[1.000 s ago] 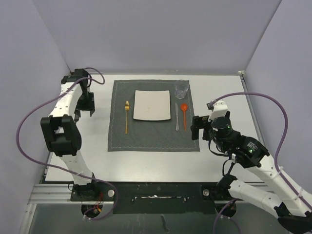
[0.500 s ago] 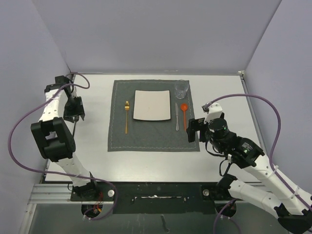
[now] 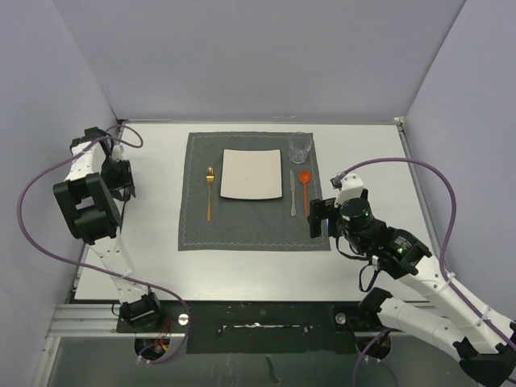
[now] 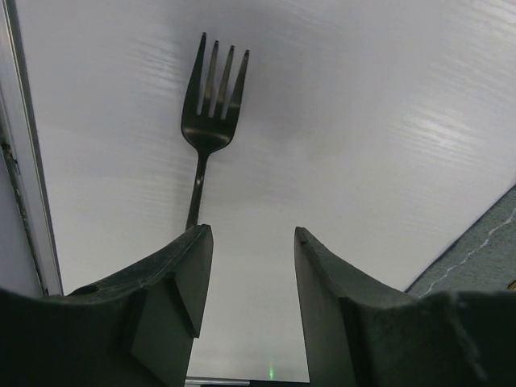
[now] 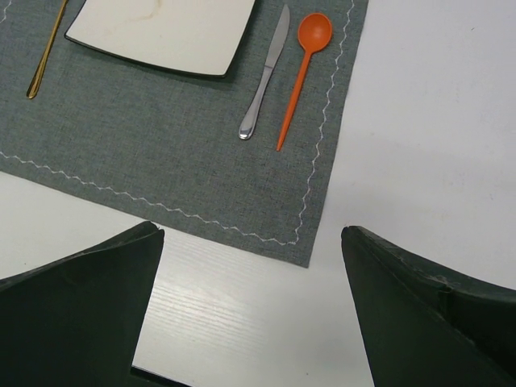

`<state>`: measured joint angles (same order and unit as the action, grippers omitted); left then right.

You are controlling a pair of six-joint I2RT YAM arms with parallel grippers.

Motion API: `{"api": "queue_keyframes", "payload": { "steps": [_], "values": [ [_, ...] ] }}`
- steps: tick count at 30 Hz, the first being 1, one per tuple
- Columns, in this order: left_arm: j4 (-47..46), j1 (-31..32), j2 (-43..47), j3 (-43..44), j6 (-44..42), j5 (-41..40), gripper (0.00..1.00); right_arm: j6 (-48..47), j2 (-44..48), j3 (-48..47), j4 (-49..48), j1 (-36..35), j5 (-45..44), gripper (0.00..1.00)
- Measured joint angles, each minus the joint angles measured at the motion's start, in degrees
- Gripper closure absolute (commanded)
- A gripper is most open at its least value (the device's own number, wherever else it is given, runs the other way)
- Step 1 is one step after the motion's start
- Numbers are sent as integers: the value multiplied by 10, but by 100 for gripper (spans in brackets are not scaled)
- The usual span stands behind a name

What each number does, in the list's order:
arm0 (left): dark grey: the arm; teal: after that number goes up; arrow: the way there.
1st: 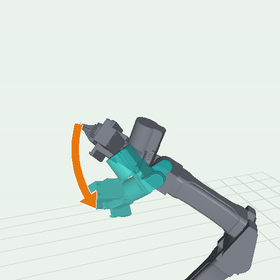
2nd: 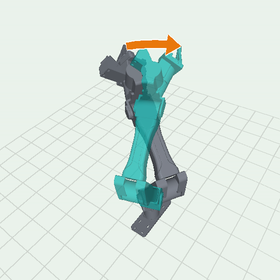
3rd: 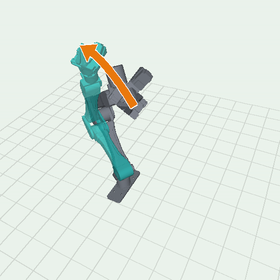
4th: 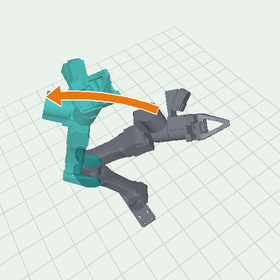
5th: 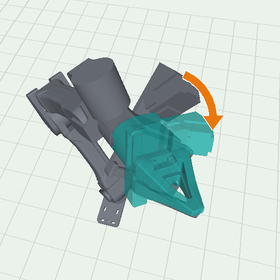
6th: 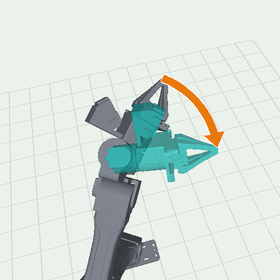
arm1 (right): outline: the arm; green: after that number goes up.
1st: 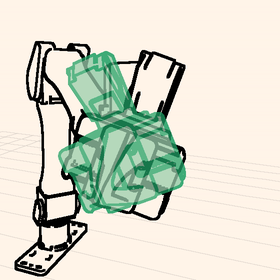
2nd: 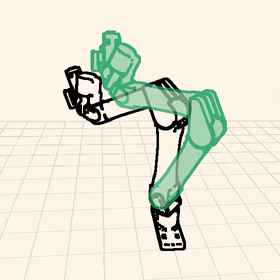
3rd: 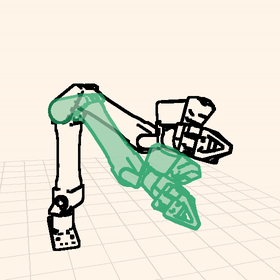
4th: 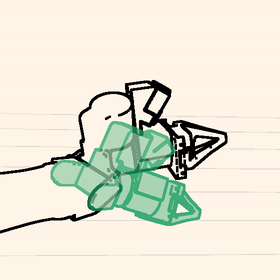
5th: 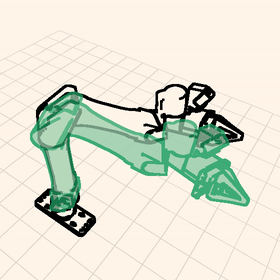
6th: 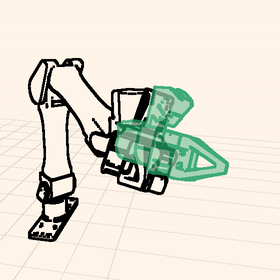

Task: Set the dinner table for one person
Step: Pick up the fork at the center of the board.

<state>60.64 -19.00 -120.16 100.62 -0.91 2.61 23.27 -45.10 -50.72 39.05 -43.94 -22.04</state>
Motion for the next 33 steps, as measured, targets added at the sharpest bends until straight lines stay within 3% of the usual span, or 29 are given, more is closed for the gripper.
{"api": "queue_keyframes", "payload": {
  "steps": [12, 33],
  "values": [
    [-5, -54, -14, -9, -13, 5, 59, -4, -1, 2, -13, 0, -9, 2],
    [-2, -56, -73, -3, -11, 13, 64, -5, 26, 2, -8, 0, -32, 2]
  ]
}}
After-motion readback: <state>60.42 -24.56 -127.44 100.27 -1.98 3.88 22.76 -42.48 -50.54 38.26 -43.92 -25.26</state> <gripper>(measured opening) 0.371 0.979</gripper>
